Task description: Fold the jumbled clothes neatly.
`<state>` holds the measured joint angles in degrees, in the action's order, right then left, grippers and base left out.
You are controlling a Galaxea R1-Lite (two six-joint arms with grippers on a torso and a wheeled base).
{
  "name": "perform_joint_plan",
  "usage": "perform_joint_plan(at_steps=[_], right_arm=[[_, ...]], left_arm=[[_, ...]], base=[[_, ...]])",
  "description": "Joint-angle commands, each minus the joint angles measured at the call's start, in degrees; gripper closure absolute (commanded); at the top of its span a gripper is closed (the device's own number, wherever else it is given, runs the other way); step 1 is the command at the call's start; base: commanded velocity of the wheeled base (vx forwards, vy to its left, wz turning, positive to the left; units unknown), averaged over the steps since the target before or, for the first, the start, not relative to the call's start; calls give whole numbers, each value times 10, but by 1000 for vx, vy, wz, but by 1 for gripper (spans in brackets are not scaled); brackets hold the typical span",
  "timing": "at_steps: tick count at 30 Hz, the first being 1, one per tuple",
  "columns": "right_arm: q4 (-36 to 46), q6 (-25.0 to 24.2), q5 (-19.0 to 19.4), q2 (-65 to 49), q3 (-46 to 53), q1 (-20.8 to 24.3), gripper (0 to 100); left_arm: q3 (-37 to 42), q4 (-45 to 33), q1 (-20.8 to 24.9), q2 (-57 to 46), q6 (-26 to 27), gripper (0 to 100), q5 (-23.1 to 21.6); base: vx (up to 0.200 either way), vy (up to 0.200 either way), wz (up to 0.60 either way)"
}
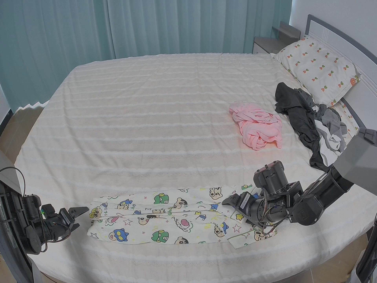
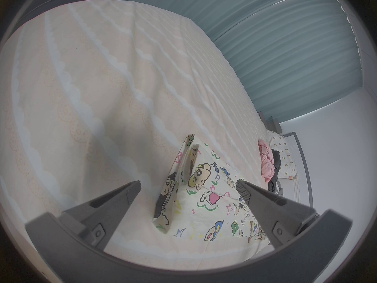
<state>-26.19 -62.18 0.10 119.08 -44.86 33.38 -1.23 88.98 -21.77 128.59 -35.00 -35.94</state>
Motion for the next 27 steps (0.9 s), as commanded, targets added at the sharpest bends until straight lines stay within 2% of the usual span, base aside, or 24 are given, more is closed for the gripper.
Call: perform_joint_plan(at_steps=[1, 5, 13, 24, 27], right_arm=[[-2, 2, -24, 4, 4, 3, 0], [-2, 18, -58, -32, 5, 15, 0], [6, 54, -84, -98, 7, 24, 0], [1, 50, -87, -39, 35, 69, 0], [-2, 51, -104, -3, 26, 69, 0]], left_arm=[[0, 1, 0, 0, 0, 0, 0], [0, 1, 0, 0, 0, 0, 0], [-1, 1, 0, 0, 0, 0, 0], [0, 1, 0, 0, 0, 0, 0], [0, 1, 0, 0, 0, 0, 0]], base=[[0, 0, 0], [0, 0, 0], [0, 0, 0], [0, 0, 0], [0, 0, 0]])
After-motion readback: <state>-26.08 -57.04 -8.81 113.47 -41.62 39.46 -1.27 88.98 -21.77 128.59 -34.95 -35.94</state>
